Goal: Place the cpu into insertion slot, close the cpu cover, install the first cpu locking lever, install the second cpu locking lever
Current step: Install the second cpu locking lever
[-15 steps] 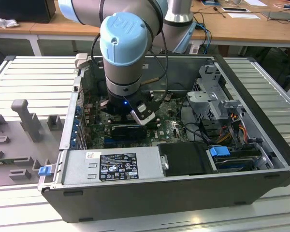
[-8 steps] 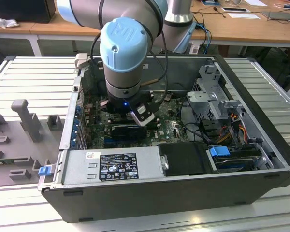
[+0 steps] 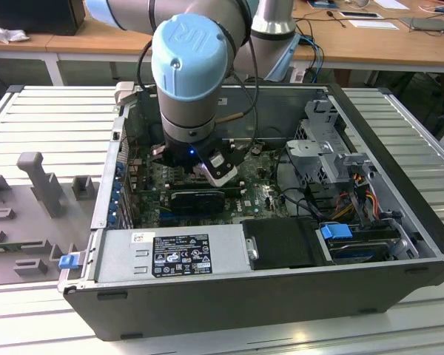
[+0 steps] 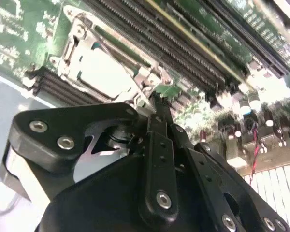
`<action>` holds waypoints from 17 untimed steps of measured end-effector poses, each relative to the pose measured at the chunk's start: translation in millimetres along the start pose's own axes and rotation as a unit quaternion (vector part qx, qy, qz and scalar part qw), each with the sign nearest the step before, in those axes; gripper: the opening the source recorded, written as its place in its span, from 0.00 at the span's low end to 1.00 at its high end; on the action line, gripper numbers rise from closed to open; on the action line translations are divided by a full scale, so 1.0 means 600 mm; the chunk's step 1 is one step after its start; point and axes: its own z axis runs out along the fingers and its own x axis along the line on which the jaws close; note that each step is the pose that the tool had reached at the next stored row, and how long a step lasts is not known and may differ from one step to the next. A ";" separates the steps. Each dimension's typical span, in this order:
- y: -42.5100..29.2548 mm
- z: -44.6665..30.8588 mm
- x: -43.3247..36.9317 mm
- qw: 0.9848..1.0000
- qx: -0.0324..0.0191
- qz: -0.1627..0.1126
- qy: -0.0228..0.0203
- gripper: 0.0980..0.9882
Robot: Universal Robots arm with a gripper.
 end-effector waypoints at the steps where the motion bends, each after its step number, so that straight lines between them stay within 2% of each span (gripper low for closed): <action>1: 0.003 -0.008 0.000 1.000 0.000 0.000 0.000 0.01; 4: 0.007 -0.018 -0.002 1.000 0.000 0.000 0.000 0.01; 6: 0.008 -0.019 -0.004 1.000 0.000 0.000 0.000 0.01; 8: 0.006 -0.019 -0.021 1.000 0.000 0.000 0.001 0.01; 9: 0.004 -0.019 -0.036 1.000 -0.001 0.001 0.002 0.01; 10: 0.003 -0.019 -0.044 1.000 -0.001 0.001 0.002 0.01; 12: 0.006 -0.026 -0.047 1.000 -0.001 0.001 0.002 0.01; 14: 0.003 -0.028 -0.055 1.000 -0.002 0.002 0.004 0.01; 16: -0.003 -0.030 -0.059 1.000 -0.002 0.003 0.006 0.01; 17: -0.011 -0.033 -0.058 1.000 -0.002 0.004 0.007 0.01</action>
